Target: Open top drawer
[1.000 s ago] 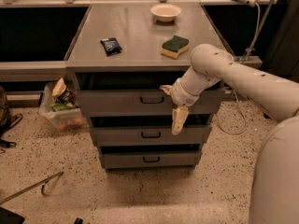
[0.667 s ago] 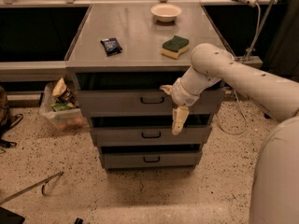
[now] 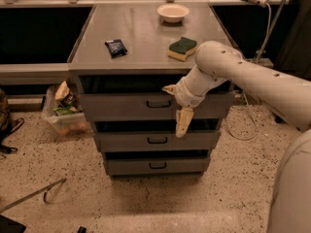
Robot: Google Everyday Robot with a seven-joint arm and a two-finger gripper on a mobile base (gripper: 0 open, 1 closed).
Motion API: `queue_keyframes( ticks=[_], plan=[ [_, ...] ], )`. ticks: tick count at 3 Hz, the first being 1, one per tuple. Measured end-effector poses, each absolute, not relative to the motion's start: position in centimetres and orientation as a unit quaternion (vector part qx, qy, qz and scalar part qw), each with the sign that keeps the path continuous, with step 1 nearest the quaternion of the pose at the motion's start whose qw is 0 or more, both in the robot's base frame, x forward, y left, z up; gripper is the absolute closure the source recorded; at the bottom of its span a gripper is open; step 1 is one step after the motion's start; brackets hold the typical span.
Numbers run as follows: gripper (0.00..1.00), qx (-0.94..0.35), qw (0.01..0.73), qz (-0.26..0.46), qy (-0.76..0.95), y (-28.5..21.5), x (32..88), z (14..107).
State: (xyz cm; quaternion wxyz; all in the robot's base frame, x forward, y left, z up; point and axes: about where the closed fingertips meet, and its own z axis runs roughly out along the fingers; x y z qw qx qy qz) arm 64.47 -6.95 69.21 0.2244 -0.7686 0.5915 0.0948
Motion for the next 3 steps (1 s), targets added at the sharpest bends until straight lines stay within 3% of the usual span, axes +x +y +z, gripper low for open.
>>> queue_keyframes(
  ticks=[3],
  plan=[
    [0.00, -0.761, 0.207, 0.096, 0.608, -8.6, 66.1, 67.2]
  ],
)
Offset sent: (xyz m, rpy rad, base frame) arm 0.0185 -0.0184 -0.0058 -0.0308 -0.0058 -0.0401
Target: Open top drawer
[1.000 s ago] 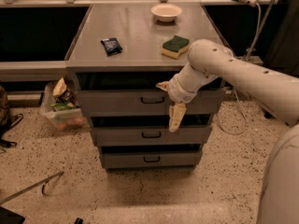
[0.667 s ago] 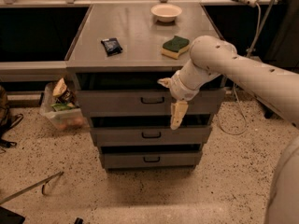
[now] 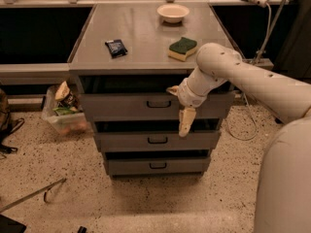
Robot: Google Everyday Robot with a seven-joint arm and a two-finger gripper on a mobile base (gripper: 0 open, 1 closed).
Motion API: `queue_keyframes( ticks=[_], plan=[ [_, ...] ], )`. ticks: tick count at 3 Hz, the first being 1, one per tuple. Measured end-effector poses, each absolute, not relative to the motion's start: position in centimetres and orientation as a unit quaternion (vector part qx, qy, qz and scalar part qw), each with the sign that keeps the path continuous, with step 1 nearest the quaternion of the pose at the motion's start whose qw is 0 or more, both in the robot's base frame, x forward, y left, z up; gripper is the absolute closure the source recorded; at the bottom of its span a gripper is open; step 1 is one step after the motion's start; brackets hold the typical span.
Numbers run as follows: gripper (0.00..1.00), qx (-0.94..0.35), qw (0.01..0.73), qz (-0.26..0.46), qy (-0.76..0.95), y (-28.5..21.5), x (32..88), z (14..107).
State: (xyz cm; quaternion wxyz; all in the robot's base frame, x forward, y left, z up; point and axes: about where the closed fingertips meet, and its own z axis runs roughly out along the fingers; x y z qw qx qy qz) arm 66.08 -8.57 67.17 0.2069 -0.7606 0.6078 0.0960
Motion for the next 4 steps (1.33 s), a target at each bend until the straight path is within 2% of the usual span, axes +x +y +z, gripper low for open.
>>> queue_keyframes(
  ticks=[2, 3, 4],
  plan=[
    [0.00, -0.759, 0.203, 0.099, 0.611, -9.1, 67.9, 65.0],
    [0.00, -0.763, 0.200, 0.109, 0.605, -8.8, 67.0, 65.1],
    [0.00, -0.758, 0.194, 0.152, 0.603, -8.6, 62.6, 65.4]
  ],
)
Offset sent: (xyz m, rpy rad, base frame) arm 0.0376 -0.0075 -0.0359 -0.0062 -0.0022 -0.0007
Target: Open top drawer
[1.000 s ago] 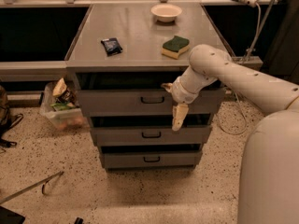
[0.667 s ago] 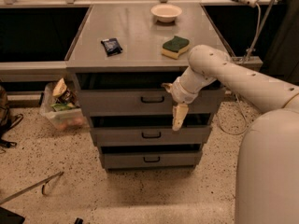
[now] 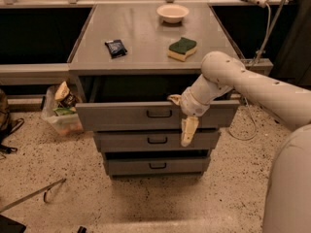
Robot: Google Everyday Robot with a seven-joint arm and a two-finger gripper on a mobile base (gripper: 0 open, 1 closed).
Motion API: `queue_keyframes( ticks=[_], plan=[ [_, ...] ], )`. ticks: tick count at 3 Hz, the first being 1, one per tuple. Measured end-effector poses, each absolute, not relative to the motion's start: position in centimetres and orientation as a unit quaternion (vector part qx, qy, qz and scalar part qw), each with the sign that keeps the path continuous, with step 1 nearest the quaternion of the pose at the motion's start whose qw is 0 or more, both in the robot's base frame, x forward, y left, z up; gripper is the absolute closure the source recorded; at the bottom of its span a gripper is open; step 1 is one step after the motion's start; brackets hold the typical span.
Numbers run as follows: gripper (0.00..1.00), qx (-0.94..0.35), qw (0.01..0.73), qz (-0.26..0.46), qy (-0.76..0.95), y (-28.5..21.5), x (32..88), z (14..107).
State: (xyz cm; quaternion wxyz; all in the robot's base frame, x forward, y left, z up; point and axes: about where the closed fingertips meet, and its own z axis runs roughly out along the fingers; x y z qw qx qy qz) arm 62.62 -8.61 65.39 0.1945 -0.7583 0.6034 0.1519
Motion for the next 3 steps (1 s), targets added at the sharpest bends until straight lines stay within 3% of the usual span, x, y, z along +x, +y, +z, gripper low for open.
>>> queue_keyframes(
  ticks=[3],
  plan=[
    [0.00, -0.757, 0.184, 0.166, 0.604, -8.47, 61.91, 65.48]
  ],
)
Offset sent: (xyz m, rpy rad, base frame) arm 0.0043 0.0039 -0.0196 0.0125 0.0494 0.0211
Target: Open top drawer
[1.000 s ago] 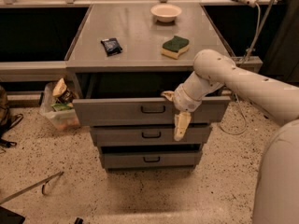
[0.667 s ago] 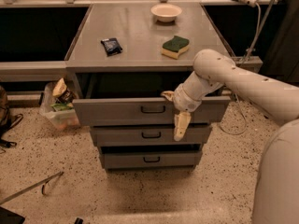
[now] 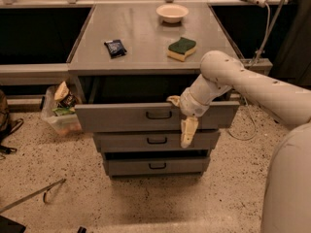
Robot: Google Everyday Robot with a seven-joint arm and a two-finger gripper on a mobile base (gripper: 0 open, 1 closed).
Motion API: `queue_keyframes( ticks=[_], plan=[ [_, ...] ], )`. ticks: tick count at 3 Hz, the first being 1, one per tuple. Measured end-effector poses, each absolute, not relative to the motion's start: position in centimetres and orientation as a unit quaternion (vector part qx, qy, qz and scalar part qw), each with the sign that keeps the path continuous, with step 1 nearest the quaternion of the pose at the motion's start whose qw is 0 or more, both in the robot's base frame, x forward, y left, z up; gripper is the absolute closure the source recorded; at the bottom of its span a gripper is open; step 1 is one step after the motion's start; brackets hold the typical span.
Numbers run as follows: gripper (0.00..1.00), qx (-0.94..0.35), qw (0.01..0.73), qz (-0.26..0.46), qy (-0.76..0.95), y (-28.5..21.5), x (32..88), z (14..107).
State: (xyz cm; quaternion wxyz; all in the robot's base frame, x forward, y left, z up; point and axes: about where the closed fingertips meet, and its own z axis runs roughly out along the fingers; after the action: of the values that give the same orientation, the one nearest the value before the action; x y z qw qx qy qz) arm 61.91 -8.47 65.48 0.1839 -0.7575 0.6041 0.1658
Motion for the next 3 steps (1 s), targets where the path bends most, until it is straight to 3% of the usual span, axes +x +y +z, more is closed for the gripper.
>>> queue_keyframes(
  ticks=[1, 3],
  plan=[
    [0.00, -0.745, 0.177, 0.193, 0.614, -8.9, 58.1, 66.9],
    [0.00, -0.744, 0.154, 0.212, 0.615, -8.9, 56.0, 65.9]
  ],
)
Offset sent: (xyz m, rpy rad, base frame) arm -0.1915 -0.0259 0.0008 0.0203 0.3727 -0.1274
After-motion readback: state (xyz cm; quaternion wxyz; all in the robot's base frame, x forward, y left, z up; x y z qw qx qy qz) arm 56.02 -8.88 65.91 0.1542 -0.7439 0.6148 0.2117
